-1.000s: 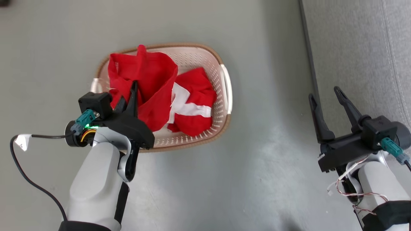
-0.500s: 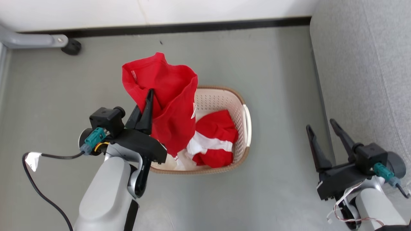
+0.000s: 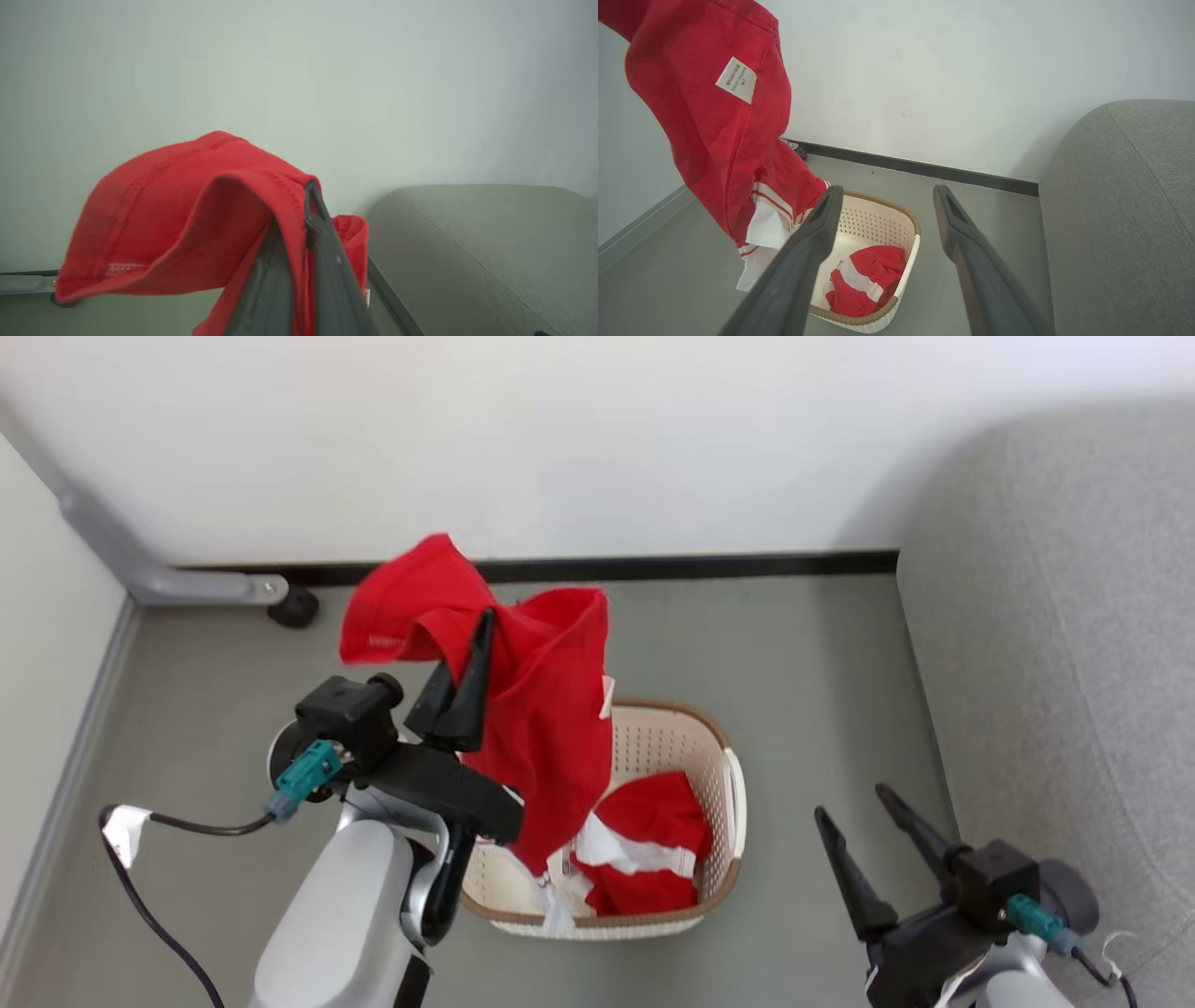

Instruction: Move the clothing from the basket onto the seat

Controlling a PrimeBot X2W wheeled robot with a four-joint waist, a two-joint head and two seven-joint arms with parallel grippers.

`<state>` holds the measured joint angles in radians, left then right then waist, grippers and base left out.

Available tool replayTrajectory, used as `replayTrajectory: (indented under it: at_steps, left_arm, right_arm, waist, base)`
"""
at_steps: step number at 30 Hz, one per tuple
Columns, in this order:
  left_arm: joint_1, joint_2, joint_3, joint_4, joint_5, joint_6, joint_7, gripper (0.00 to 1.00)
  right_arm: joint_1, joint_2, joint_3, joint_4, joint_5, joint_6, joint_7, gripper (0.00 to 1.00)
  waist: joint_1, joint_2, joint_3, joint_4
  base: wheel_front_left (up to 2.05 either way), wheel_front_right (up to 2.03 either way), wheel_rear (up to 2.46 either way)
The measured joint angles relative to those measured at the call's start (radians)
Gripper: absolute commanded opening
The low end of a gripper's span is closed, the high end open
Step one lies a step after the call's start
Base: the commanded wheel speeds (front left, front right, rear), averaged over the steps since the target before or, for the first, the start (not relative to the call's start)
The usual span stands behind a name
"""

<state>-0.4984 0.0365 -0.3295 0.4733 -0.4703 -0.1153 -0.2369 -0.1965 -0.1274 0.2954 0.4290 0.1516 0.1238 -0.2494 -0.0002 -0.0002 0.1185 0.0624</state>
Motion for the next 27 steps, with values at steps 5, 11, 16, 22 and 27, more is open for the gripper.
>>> replayTrajectory:
  at_steps: [5,11,16,22,27]
  left_arm:
    - [0.034,0.000,-0.035,-0.059,-0.003,0.000,0.030,0.00]
    - [0.059,0.002,-0.072,-0.158,-0.003,0.001,0.077,0.00]
    - [0.063,0.002,-0.118,-0.227,-0.006,0.012,0.114,0.00]
    - [0.063,0.003,-0.144,-0.273,-0.014,0.032,0.160,0.00]
    - [0.063,0.003,-0.156,-0.307,-0.029,0.046,0.185,0.00]
  right_arm:
    - [0.035,0.002,0.058,0.001,0.028,0.000,0.000,1.00]
    - [0.049,0.008,0.132,-0.027,0.044,0.000,0.000,1.00]
    - [0.046,0.015,0.189,-0.044,0.062,0.000,0.000,1.00]
    - [0.023,0.022,0.260,-0.052,0.098,0.000,0.000,1.00]
    - [0.000,0.029,0.324,-0.056,0.123,0.000,0.000,1.00]
  waist:
    - [0.0000,0.0000,-0.074,0.007]
    - [0.0000,0.0001,-0.147,0.015]
    - [0.0000,0.0001,-0.178,0.028]
    - [0.0002,0.0001,-0.183,0.042]
    - [0.0002,0.0002,-0.180,0.048]
  base:
    - [0.00,0.00,0.00]
    - [0.00,0.00,0.00]
    - [0.00,0.00,0.00]
    - [0.00,0.00,0.00]
    - [0.00,0.00,0.00]
